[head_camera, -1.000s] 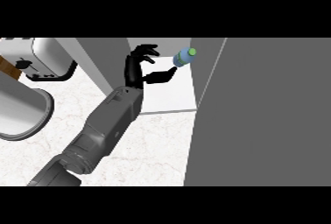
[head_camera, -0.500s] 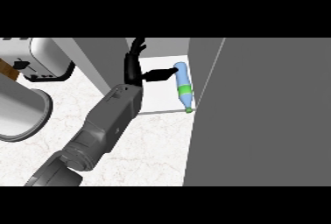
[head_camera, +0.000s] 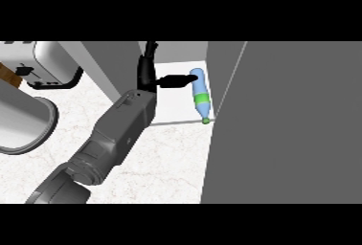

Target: Pick up the bottled water, place it into the cabinet and close the cabinet

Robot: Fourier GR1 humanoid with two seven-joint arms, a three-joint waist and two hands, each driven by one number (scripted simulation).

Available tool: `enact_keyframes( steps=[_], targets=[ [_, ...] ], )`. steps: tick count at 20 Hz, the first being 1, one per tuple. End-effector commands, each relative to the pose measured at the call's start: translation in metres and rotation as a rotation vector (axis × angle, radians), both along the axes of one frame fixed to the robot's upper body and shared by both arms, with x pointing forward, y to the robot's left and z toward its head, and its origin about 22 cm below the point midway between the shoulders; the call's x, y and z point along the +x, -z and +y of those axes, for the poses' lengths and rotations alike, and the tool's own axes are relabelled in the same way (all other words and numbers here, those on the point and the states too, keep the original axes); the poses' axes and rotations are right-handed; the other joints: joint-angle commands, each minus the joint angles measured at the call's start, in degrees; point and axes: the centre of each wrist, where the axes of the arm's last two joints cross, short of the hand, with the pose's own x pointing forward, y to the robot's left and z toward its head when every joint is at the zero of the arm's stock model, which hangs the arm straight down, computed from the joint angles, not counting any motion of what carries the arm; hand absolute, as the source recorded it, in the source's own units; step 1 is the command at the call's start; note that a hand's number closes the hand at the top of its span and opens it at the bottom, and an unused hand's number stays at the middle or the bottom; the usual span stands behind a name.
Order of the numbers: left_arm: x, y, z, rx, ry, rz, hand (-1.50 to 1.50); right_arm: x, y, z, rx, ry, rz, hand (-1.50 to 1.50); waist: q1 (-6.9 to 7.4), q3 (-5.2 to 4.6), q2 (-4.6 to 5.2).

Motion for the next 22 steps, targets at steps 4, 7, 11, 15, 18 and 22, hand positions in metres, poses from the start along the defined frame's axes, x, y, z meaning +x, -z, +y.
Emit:
enact_keyframes(
  steps=[4, 7, 11, 15, 18, 22],
  targets=[
    [0.001, -0.012, -0.012, -0.162, 0.209, -0.08, -1.5, -0.013, -0.016, -0.001, 0.045, -0.036, -0.004, -1.5, -0.7, -0.06, -0.27],
    [0.002, -0.016, -0.014, -0.203, 0.318, -0.09, -1.5, 0.004, 0.004, -0.003, 0.022, -0.008, 0.012, -1.5, 1.24, 0.03, -0.5],
    [0.0, -0.018, -0.016, -0.263, 0.329, -0.091, -1.5, -0.013, -0.018, -0.016, 0.007, 0.005, -0.011, -1.5, 1.73, 0.05, -0.96],
    [-0.014, -0.003, -0.014, -0.33, 0.349, -0.06, -1.5, -0.011, -0.007, -0.005, -0.009, 0.015, 0.014, -1.5, 2.7, 0.04, -1.41],
    [-0.034, 0.012, -0.017, -0.348, 0.406, -0.056, -1.5, -0.011, -0.014, -0.007, -0.004, 0.018, -0.003, -1.5, 4.31, 0.05, -1.91],
    [-0.054, 0.003, -0.029, -0.389, 0.423, -0.028, 1.5, -0.016, -0.024, -0.01, -0.009, 0.016, 0.005, -1.5, 4.95, 0.05, -2.01]
  ],
)
